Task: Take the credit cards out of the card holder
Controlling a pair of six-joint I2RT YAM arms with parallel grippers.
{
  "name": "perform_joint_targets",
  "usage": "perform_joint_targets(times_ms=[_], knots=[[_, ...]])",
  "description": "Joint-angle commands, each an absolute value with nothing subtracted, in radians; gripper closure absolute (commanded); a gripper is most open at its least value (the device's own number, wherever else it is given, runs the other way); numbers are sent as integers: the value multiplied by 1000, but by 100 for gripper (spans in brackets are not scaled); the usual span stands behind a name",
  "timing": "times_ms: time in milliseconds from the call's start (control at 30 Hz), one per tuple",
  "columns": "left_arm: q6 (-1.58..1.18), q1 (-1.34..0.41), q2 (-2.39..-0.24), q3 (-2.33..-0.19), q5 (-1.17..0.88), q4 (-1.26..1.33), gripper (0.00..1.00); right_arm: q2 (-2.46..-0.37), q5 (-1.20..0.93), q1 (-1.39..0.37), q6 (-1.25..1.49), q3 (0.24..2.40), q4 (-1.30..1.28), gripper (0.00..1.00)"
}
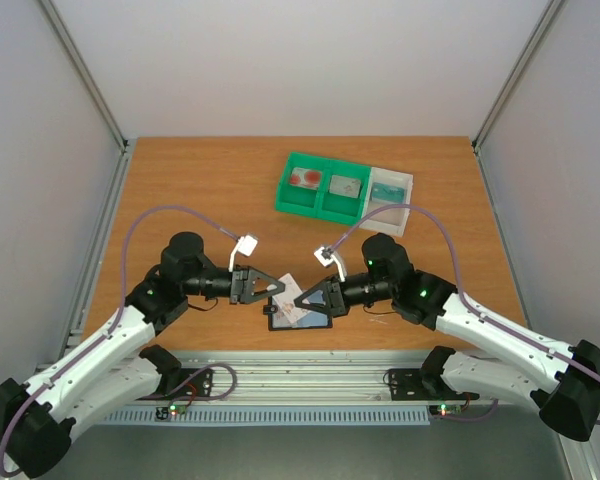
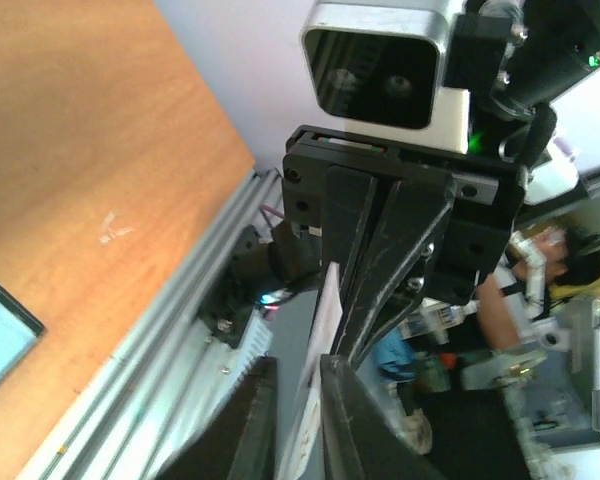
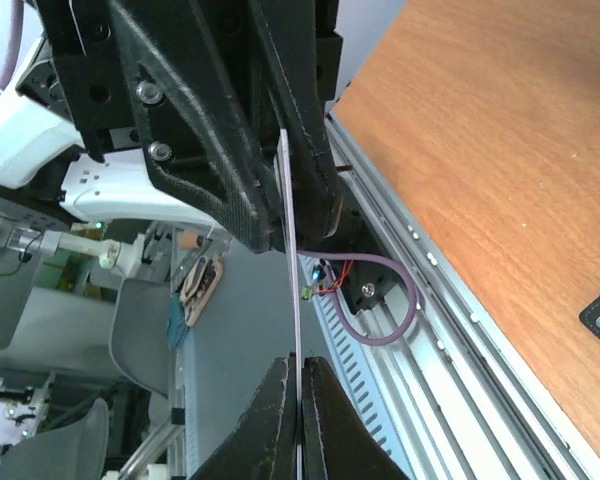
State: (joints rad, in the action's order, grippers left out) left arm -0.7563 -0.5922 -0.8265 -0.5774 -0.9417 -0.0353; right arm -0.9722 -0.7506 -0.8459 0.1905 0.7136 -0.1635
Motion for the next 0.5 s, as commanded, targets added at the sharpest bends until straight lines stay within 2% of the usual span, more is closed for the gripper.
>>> perform_joint_targets(times_ms=[0,33,133,233,400,467], knots=[[-694,-589,-838,-613,-1024,-71,95,-967,-787,-843,151,746,-208,99],[-695,-589,-839,-613,-1022,-69,99,-967,-785,-844,150,747,-212,99],[-703,-588,-838,-608,-1015,-49,99,-963,-764,-844,154,750,-222,95],[-721,-589,-829,-595,-960,-24,100,-943,-691,-843,201,737,-202,81],[-830,-589,-813,-532,-788,139,100,-904,-574,-844,387,638,9,54],[-886,-588,-813,-501,-724,231,99,-892,-520,-844,438,609,65,49]])
